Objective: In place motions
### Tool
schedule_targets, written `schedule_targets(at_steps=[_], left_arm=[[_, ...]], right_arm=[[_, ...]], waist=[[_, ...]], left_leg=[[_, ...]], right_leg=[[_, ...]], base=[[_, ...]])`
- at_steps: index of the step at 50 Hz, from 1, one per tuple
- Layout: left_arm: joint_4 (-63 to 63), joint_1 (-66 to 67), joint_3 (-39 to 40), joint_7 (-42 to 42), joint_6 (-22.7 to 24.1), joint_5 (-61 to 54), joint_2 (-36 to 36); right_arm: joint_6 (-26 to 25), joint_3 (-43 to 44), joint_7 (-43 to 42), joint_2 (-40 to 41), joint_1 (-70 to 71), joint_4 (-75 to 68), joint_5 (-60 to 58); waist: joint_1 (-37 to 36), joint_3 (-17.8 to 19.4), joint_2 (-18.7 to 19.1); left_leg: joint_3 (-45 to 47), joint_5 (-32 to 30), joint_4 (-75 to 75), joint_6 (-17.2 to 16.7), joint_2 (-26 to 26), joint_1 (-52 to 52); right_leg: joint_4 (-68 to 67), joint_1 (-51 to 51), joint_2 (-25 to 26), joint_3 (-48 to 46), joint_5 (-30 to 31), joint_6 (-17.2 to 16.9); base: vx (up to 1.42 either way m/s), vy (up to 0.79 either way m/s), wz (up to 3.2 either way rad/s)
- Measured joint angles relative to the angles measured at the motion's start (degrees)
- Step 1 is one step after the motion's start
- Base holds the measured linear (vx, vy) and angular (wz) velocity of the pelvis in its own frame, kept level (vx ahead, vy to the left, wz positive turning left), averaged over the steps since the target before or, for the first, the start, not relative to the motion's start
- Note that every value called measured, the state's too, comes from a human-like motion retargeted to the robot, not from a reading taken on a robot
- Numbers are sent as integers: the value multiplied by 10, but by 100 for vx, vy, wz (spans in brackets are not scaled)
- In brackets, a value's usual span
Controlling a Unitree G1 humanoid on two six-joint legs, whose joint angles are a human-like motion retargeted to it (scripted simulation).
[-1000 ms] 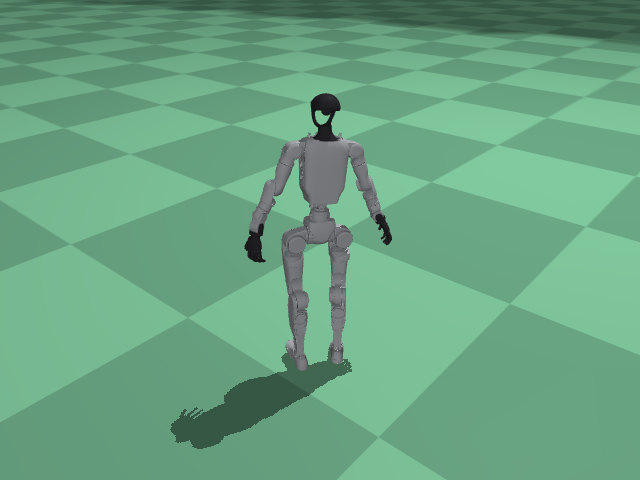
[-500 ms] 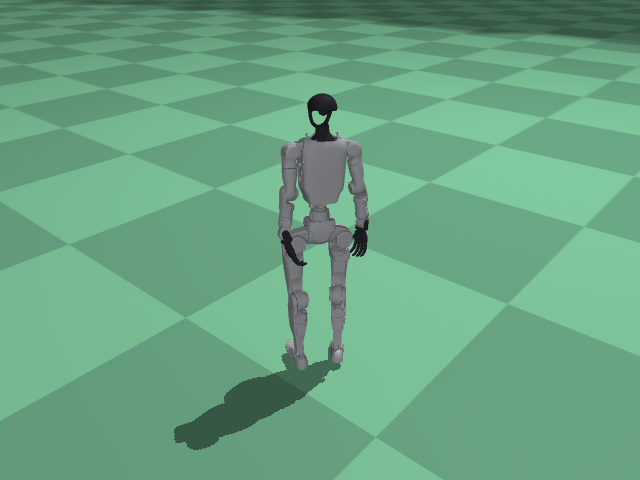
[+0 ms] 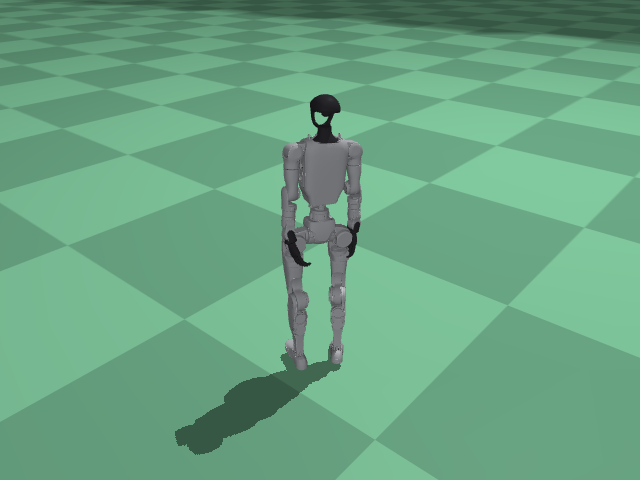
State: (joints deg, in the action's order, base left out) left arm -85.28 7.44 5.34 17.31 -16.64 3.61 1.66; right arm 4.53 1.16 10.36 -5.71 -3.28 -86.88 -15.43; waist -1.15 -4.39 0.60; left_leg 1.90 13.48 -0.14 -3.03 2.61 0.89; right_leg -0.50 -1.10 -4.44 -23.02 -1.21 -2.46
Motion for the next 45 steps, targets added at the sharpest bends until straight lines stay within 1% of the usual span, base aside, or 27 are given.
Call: schedule_targets(at_steps=[3,8,13,17,20,22,27,30,35,45], left_arm=[[7,2,-7,17,14,-42,-12],[22,2,-28,18,14,-5,-12],[24,-4,-36,38,4,29,6],[13,-12,-41,37,-5,59,27],[5,-17,-40,42,-11,77,39],[4,-19,-36,53,-17,83,43],[7,-19,-24,73,-20,73,43],[7,-18,-23,73,-18,59,38],[8,-17,-28,78,-18,66,29],[11,-13,-38,107,-13,122,27]], right_arm=[[2,-19,-6,8,-1,-8,-14],[-9,-58,13,-5,5,-2,-89],[-7,-72,6,-29,13,11,-147],[-28,-54,2,-41,23,10,-141],[-55,-31,11,-44,30,6,-111],[-63,-16,18,-45,34,3,-80],[-64,7,30,-43,34,-2,-5],[-63,10,33,-38,32,-4,13],[-62,-7,36,-30,27,-9,-11],[-63,-57,14,-22,15,-4,-125]], waist=[[0,1,0],[-6,-1,3],[-5,-6,4],[-1,-7,4],[1,-9,4],[2,-11,4],[3,-12,3],[3,-13,2],[3,-12,1],[2,-10,0]], left_leg=[[-4,0,0,1,2,1],[1,1,1,-2,-2,3],[2,0,1,-2,-2,6],[3,-1,0,-2,-2,7],[3,-1,0,-2,-3,7],[4,-1,0,-1,-3,7],[6,1,0,0,-4,6],[6,1,0,0,-4,6],[5,2,1,0,-3,4],[4,2,0,0,-3,4]], right_leg=[[2,-3,1,-5,-1,1],[1,2,0,1,1,-1],[0,6,0,2,2,0],[1,8,1,3,3,0],[0,10,1,5,4,0],[0,11,1,6,5,1],[-1,12,2,9,5,1],[-1,12,2,9,5,1],[-1,10,2,8,4,1],[-1,10,2,7,4,0]], base=[[0,0,0],[-1,0,-11],[0,0,4],[0,0,0],[0,0,0],[0,0,0],[0,0,0],[0,0,0],[0,0,0],[0,0,0]])
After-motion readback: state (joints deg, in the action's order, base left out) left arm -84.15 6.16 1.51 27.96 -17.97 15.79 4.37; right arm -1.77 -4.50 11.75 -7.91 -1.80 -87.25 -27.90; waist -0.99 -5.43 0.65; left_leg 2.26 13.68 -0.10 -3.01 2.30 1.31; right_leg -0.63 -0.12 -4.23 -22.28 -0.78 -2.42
